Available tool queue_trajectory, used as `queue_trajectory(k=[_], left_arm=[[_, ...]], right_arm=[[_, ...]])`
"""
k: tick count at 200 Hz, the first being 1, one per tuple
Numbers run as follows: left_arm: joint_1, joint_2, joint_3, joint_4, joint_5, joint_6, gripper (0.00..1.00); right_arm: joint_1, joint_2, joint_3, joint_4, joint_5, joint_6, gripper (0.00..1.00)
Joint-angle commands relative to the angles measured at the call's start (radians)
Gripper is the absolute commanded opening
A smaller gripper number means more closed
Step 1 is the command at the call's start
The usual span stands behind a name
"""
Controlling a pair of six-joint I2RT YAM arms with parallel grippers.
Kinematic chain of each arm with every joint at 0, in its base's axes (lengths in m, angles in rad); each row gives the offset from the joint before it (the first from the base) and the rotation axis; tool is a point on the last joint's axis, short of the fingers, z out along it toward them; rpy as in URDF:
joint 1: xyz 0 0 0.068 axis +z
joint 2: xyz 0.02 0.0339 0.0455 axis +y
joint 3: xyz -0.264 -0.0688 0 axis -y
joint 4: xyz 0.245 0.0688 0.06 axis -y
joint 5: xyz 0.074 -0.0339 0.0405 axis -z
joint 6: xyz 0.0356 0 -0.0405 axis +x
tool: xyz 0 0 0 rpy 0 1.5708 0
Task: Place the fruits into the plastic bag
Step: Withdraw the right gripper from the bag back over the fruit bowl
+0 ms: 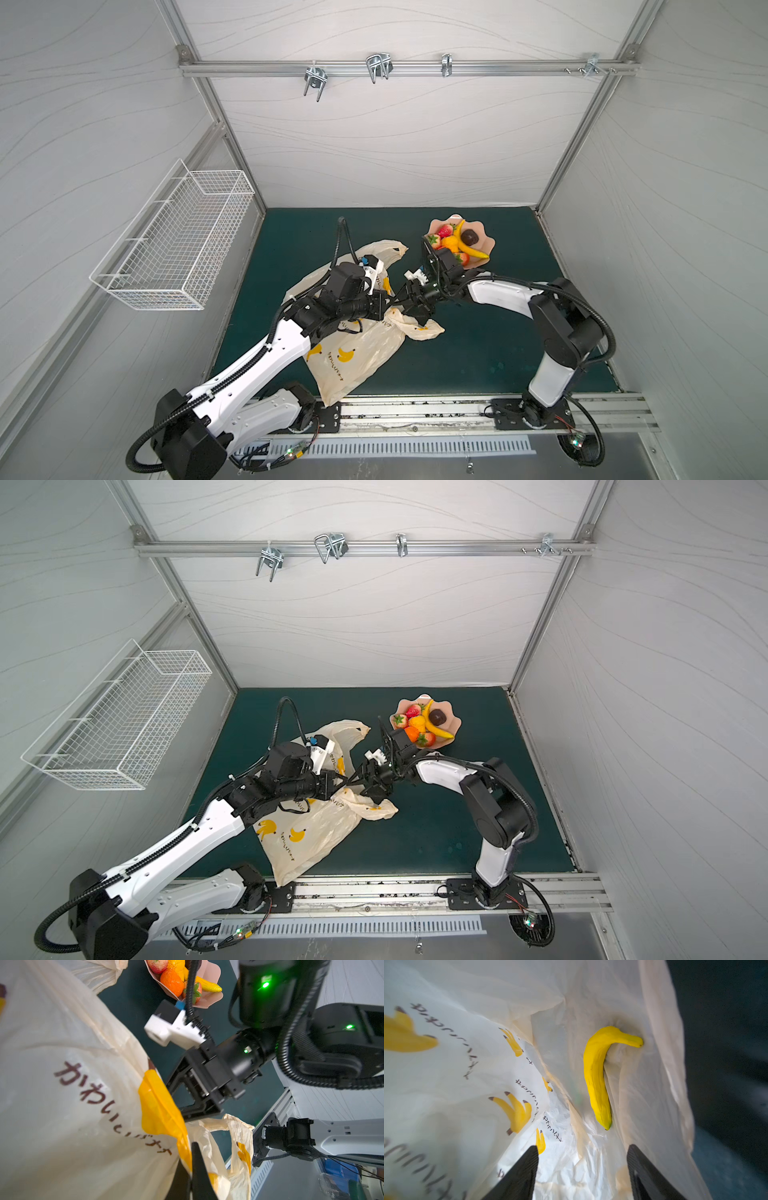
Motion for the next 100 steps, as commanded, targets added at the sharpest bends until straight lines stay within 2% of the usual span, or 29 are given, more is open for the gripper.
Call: queue_trajectory(k=[1, 44, 69, 100], left_arm=[[-0.002, -0.021, -0.011, 0.008, -0.025, -0.011, 0.00], [-0.002, -0.028, -0.012, 0.008, -0.021, -0.005, 0.00], [-0.001, -0.029, -0.015, 0.009, -0.016, -0.004, 0.00], [-0.001, -0.034, -0.021, 0.014, -0.013, -0.004, 0.00]], right_arm=[[-0.038, -0.048, 0.029, -0.154, 0.062, -0.096, 0.73], [-0.099, -0.133, 0.093, -0.334, 0.186, -0.244, 0.84], [-0.142, -0.155, 0.161, -0.468, 0.286, -0.352, 0.86], [-0.234, -0.144, 0.244, -0.586, 0.376, -0.411, 0.87]])
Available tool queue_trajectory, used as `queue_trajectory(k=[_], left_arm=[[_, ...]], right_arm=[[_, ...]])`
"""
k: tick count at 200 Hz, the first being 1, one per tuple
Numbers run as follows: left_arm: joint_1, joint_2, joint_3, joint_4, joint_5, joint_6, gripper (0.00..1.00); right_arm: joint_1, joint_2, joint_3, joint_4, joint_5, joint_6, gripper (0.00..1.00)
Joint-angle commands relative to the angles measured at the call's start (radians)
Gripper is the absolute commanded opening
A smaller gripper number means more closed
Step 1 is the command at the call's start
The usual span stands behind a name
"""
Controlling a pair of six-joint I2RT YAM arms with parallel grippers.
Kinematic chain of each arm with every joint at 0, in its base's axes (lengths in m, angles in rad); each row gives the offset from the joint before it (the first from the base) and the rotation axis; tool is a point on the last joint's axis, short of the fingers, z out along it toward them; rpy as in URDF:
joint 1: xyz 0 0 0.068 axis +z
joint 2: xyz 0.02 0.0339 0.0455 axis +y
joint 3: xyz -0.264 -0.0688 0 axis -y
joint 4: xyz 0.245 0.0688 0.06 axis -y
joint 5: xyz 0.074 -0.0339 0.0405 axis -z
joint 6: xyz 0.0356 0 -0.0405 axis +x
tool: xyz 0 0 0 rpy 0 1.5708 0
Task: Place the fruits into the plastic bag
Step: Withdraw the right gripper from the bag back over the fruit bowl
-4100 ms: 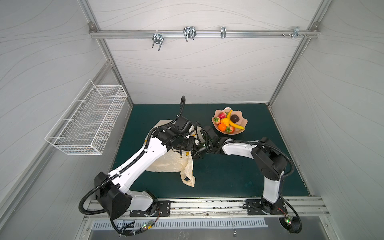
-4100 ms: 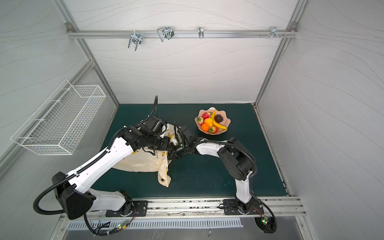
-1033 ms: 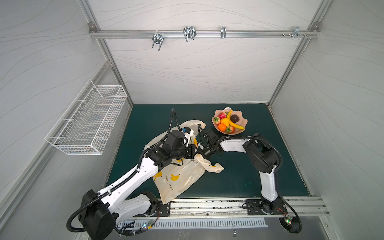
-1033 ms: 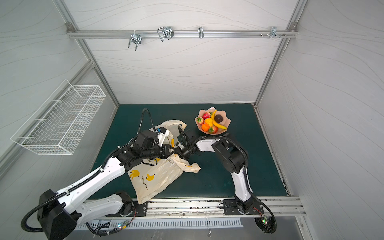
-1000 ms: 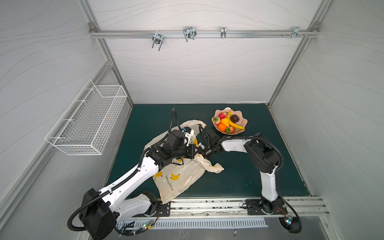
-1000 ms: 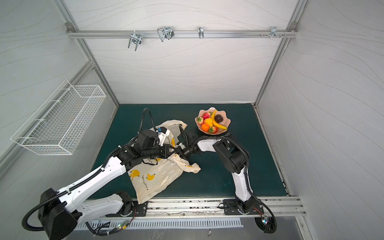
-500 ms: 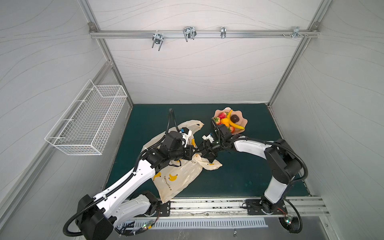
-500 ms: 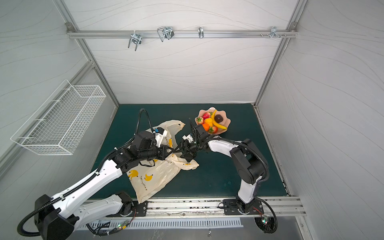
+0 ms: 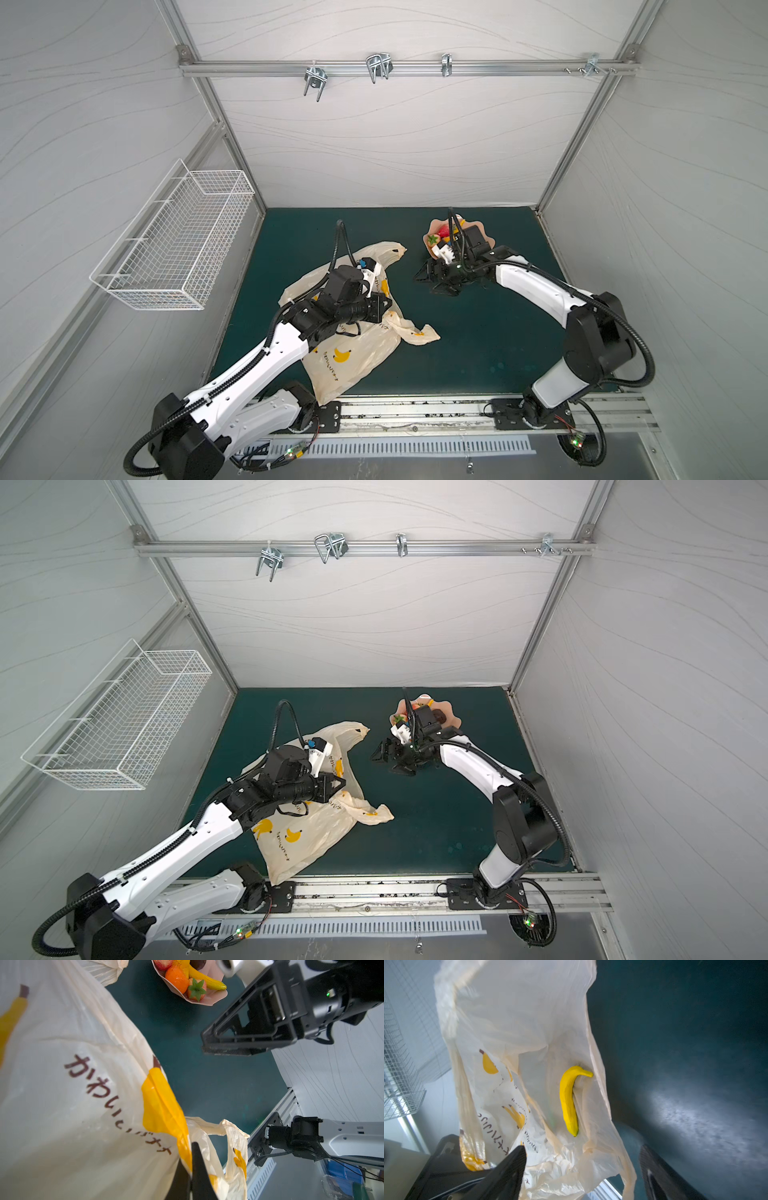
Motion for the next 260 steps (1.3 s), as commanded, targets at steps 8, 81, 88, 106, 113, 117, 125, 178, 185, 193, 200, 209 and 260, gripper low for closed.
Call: queue_trajectory(k=[8, 81, 88, 106, 113, 117, 125, 178, 185, 193, 200, 209, 260], left_arm=[[-0.002, -0.017, -0.005, 0.017, -0.003, -0.002, 0.00], [-0.002, -0.006, 0.004, 0.023, 0.002, 0.000, 0.00], [-0.002, -0.005, 0.005, 0.024, 0.003, 0.000, 0.00], [-0.002, -0.002, 0.012, 0.020, 0.004, 0.001, 0.00], [-0.002, -0.001, 0.013, 0.017, 0.003, 0.002, 0.00], [-0.002, -0.002, 0.015, 0.017, 0.003, 0.003, 0.00], [-0.001, -0.001, 0.016, 0.015, 0.002, 0.003, 0.00], [-0.002, 0.003, 0.016, 0.015, 0.006, 0.005, 0.00], [-0.001, 0.004, 0.013, 0.015, 0.007, 0.004, 0.00], [-0.002, 0.005, 0.013, 0.015, 0.009, 0.004, 0.00], [-0.001, 0.004, 0.012, 0.015, 0.011, 0.004, 0.00], [-0.001, 0.004, 0.010, 0.016, 0.011, 0.003, 0.00], [-0.002, 0.008, -0.007, 0.034, 0.021, -0.009, 0.00]], right_arm=[[-0.088, -0.011, 0.071, -0.185, 0.144, -0.110, 0.87], [-0.201, 0.097, 0.245, -0.288, 0.341, -0.227, 0.88], [-0.206, 0.108, 0.258, -0.293, 0.355, -0.234, 0.88], [-0.209, 0.144, 0.290, -0.307, 0.401, -0.255, 0.88], [-0.211, 0.156, 0.304, -0.313, 0.411, -0.265, 0.88], [-0.211, 0.165, 0.311, -0.316, 0.418, -0.269, 0.88], [-0.212, 0.178, 0.323, -0.322, 0.428, -0.277, 0.88], [-0.211, 0.277, 0.391, -0.337, 0.495, -0.307, 0.88], [-0.211, 0.293, 0.401, -0.340, 0.499, -0.310, 0.88], [-0.211, 0.308, 0.411, -0.340, 0.507, -0.311, 0.88], [-0.211, 0.322, 0.418, -0.339, 0.512, -0.313, 0.88], [-0.212, 0.341, 0.432, -0.338, 0.519, -0.316, 0.88], [-0.215, 0.477, 0.557, -0.373, 0.561, -0.337, 0.88]])
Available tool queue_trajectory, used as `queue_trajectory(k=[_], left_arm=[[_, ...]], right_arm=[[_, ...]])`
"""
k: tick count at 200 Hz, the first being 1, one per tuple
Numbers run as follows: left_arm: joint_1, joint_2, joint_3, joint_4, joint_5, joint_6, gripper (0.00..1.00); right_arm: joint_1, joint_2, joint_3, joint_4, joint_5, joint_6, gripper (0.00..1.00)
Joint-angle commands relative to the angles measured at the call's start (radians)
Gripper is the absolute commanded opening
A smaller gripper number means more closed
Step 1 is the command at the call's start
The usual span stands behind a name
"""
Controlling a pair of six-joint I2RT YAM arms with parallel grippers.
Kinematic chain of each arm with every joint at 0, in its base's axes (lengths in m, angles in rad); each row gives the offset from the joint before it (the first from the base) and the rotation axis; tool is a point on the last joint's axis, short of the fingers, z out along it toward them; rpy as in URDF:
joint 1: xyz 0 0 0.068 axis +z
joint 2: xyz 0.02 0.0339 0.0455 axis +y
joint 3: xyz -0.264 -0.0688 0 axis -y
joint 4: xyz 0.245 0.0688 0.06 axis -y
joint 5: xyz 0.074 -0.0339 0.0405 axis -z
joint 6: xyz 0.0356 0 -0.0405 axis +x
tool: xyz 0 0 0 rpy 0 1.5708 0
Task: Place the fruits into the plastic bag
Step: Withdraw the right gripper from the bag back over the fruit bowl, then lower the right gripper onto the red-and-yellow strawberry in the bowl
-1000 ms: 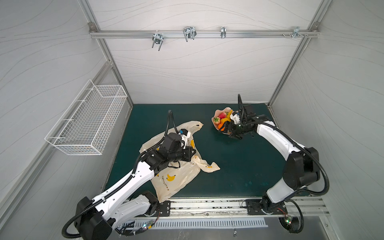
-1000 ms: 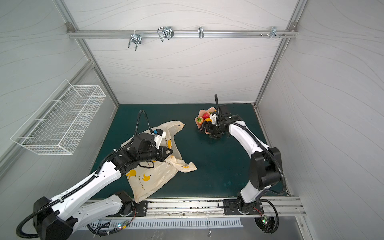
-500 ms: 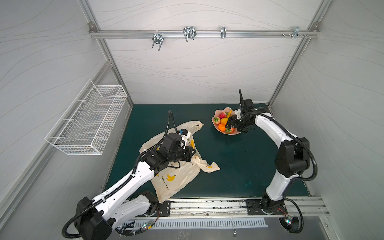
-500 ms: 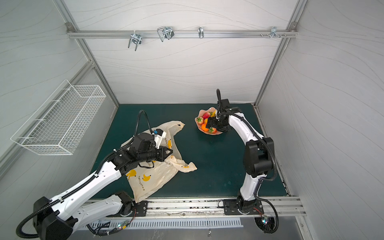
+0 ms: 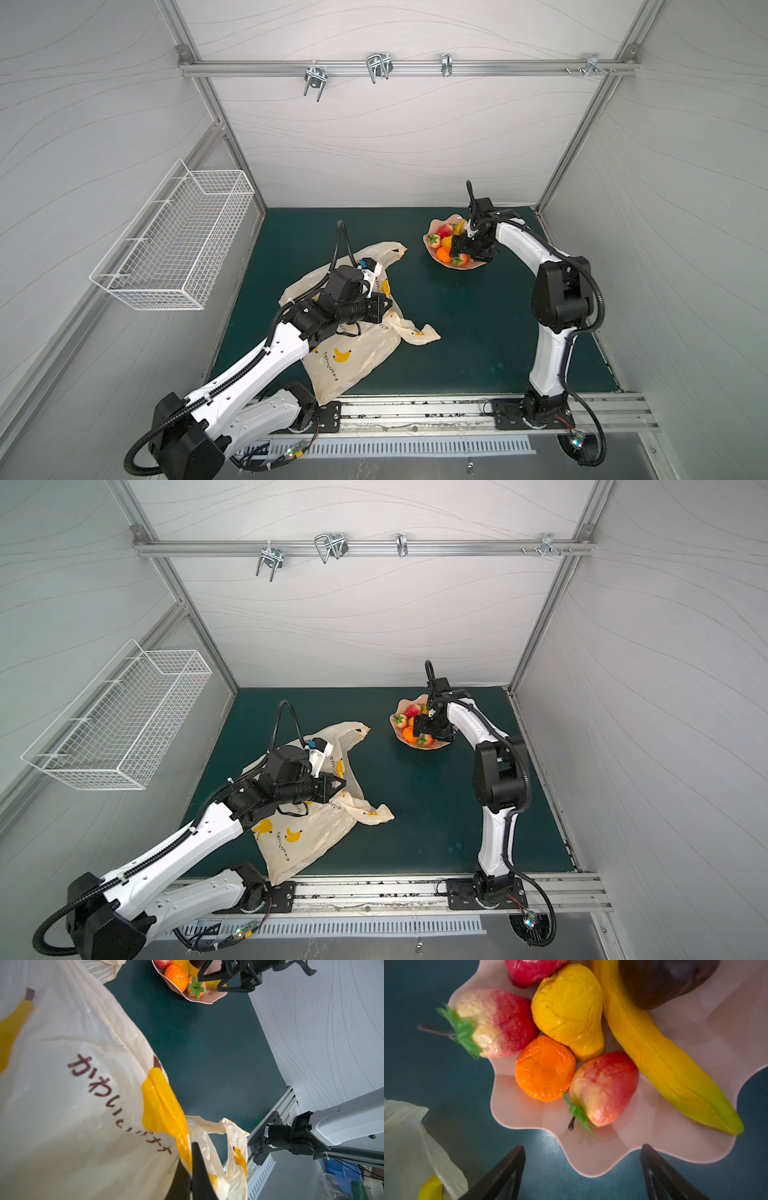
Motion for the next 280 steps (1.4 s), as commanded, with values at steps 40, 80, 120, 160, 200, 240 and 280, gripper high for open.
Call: queue_trajectory(k=[40, 80, 120, 160, 200, 240, 280], left_arm=[[-0.002, 0.005, -0.007, 0.031, 0.014, -0.006, 0.00], [-0.001, 0.013, 0.001, 0.030, 0.015, -0.002, 0.00], [-0.001, 0.016, 0.003, 0.036, 0.015, 0.003, 0.00], [-0.001, 0.018, 0.008, 0.033, 0.024, 0.010, 0.00], [-0.002, 0.018, 0.018, 0.022, 0.028, 0.020, 0.00], [-0.002, 0.016, 0.019, 0.021, 0.028, 0.021, 0.00], [-0.001, 0.012, 0.017, 0.023, 0.030, 0.023, 0.00]], right_arm=[[-0.011, 0.136, 0.169, -0.088, 0.076, -0.040, 0.88], [-0.011, 0.204, 0.253, -0.139, 0.089, -0.037, 0.86], [-0.010, 0.235, 0.260, -0.160, 0.093, -0.030, 0.85], [-0.012, 0.253, 0.246, -0.150, 0.098, -0.017, 0.84], [-0.010, 0.269, 0.241, -0.149, 0.093, 0.003, 0.78], [-0.011, 0.266, 0.235, -0.143, 0.095, 0.012, 0.61], [-0.011, 0.229, 0.235, -0.136, 0.085, 0.026, 0.44]])
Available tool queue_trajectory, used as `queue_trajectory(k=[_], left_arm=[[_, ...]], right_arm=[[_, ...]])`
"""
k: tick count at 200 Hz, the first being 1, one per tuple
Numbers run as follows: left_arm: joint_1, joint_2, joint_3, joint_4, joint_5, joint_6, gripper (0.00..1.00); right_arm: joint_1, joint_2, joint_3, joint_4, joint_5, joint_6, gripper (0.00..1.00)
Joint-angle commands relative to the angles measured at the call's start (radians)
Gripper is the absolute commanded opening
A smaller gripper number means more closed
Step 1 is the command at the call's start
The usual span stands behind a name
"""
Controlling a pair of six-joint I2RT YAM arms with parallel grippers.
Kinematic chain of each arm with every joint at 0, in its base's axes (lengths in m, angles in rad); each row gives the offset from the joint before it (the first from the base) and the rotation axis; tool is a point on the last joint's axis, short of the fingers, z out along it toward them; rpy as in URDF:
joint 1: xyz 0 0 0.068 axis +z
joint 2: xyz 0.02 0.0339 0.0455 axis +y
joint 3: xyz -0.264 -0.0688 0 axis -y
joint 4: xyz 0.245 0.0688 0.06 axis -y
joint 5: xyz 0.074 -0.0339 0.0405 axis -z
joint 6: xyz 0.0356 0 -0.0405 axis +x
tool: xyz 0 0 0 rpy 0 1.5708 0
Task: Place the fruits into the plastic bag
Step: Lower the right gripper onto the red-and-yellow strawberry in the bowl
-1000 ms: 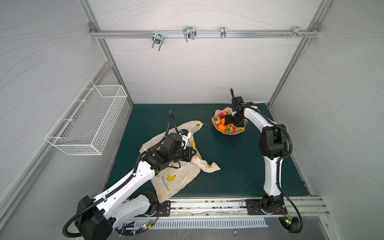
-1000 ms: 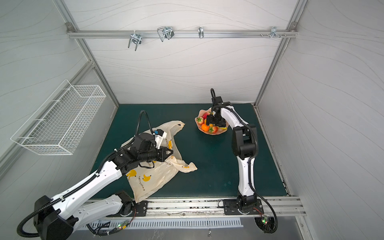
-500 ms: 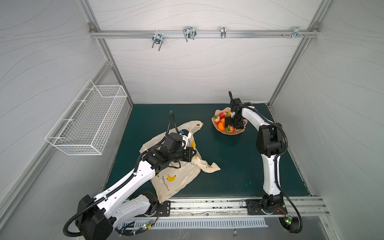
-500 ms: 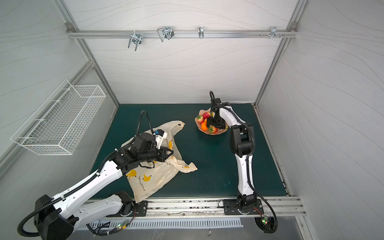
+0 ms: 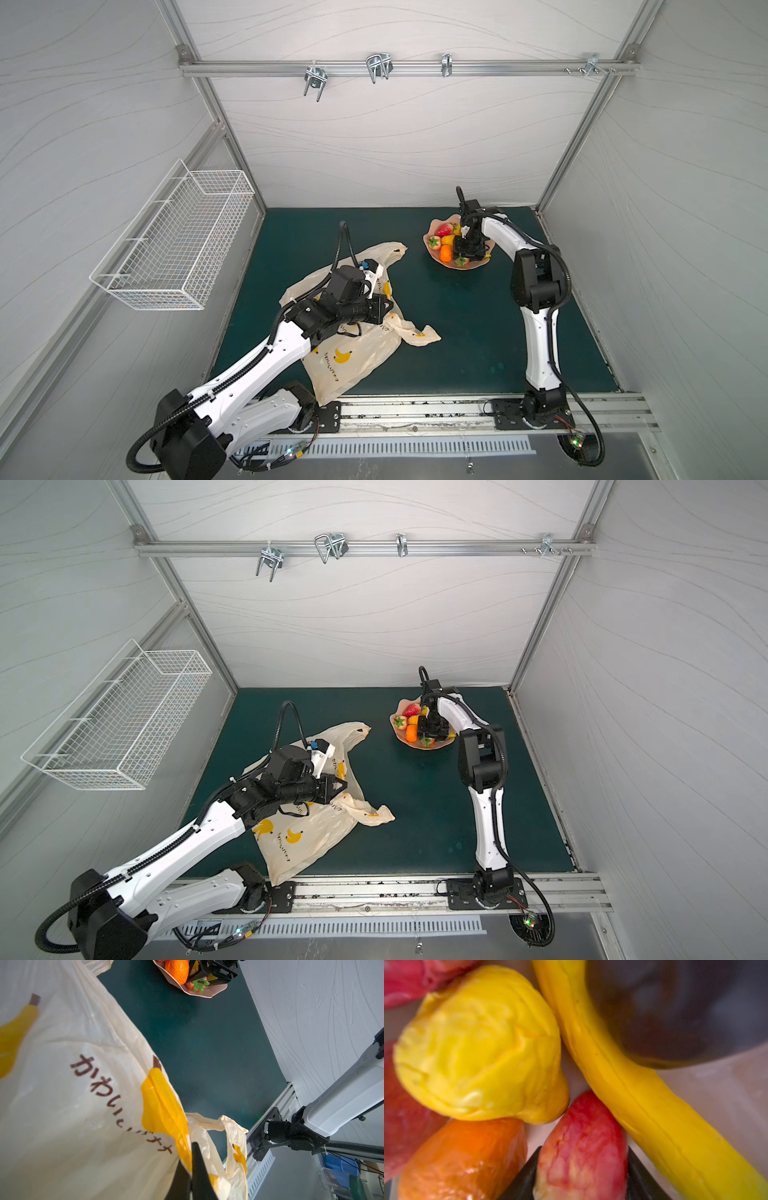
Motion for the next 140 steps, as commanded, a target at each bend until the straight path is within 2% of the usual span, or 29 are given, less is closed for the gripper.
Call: queue_trajectory(k=[1, 31, 140], left_arm=[[0.000, -0.003, 0.021, 0.023, 0.011, 0.014, 0.00], [-0.001, -0.004, 0.018, 0.021, 0.012, 0.013, 0.00], [-0.002, 0.002, 0.028, 0.017, 0.014, 0.022, 0.00]], right_arm=[[-0.005, -0.030, -0.003, -0.023, -0.005, 0.010, 0.44], [-0.004, -0.063, 0.007, -0.026, -0.019, 0.014, 0.37], [-0.005, -0.196, 0.013, -0.043, -0.038, 0.012, 0.34]])
